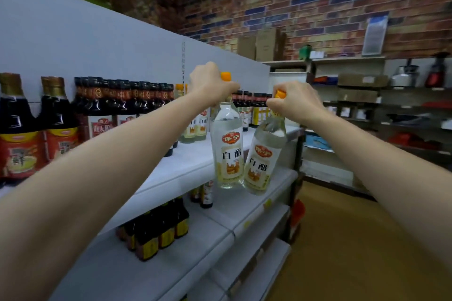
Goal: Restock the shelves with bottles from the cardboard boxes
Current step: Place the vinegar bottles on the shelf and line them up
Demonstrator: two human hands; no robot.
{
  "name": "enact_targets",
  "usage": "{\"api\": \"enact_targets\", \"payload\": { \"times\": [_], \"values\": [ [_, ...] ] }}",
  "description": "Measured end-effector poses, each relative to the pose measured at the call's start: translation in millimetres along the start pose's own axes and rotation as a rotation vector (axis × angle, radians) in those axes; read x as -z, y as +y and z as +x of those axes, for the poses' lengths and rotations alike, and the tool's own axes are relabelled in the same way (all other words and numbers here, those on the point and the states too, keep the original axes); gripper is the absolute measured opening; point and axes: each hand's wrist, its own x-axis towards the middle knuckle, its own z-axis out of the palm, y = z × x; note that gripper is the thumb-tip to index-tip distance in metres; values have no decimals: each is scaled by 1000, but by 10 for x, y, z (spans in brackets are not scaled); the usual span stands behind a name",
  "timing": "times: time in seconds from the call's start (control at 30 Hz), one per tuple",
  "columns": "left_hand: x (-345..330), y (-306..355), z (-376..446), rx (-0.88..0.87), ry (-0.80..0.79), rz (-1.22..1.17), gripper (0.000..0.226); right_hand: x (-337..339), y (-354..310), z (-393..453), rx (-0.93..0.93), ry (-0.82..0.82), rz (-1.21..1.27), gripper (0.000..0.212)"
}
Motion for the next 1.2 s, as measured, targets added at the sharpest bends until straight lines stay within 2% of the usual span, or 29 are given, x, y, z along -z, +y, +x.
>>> {"api": "enact_targets", "payload": {
  "times": [0.23,0.4,0.7,1.0,1.1,1.2],
  "values": [
    [-598,-294,818,-11,180,157,39,-640,314,988,137,113,63,17],
    [-937,-588,1413,37,121,226,32,-1168,493,1714,203,65,131,15],
    [-1419,-1023,2002,167,21,366,34,-2049,570,2569,317,-41,275,21],
    [-1773,-1229,2311,371,126,289,26,-2551,674,3171,419,-138,390,28],
    [-1836,-1283,2360,379,81,311,28,-2726,738,3345,425,-189,436,34],
    [-1906,-1330,2346,372,110,392,35,-2892,752,3433,440,-193,485,35]
  ]
}}
